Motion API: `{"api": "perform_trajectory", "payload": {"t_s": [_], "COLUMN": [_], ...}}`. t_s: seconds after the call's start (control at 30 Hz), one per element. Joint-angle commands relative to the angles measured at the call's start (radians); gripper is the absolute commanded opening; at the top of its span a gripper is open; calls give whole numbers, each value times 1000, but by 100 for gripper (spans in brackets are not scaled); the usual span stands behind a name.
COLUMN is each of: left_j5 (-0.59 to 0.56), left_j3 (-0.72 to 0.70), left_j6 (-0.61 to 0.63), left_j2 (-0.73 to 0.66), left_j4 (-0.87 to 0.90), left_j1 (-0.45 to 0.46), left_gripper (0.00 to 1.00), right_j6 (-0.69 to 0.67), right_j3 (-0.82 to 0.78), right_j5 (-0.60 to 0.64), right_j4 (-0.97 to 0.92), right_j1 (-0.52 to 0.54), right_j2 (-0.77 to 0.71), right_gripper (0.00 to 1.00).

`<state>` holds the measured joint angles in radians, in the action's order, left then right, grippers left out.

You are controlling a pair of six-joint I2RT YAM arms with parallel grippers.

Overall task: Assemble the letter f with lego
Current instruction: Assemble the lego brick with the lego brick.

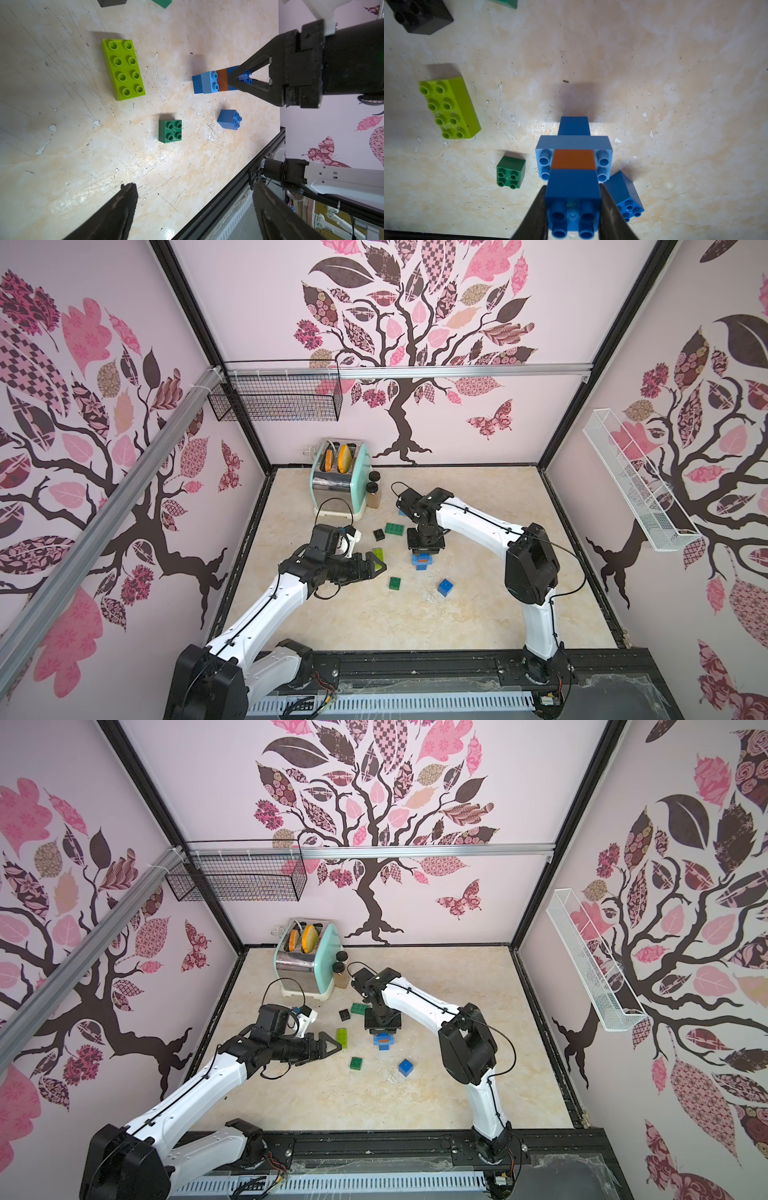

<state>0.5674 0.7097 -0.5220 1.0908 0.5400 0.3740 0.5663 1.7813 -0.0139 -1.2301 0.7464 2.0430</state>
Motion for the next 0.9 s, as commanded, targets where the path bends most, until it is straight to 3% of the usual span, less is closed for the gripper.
{"api": "perform_trajectory", "payload": {"t_s": [0.0,0.87], "left_j5": [-6,-11], "left_j3": [14,14], "left_j6": [19,22], "left_j2": [-12,-16], "left_j4": [4,5], "left_j1": [5,5], "left_gripper": [91,91], "right_j6": [22,73], "right_j3": [-37,79], "right_j5": [18,-17], "right_j4": [-32,-57], "right_j1": [-2,-3], "right_j2": [70,42], "right_gripper": [35,37]}}
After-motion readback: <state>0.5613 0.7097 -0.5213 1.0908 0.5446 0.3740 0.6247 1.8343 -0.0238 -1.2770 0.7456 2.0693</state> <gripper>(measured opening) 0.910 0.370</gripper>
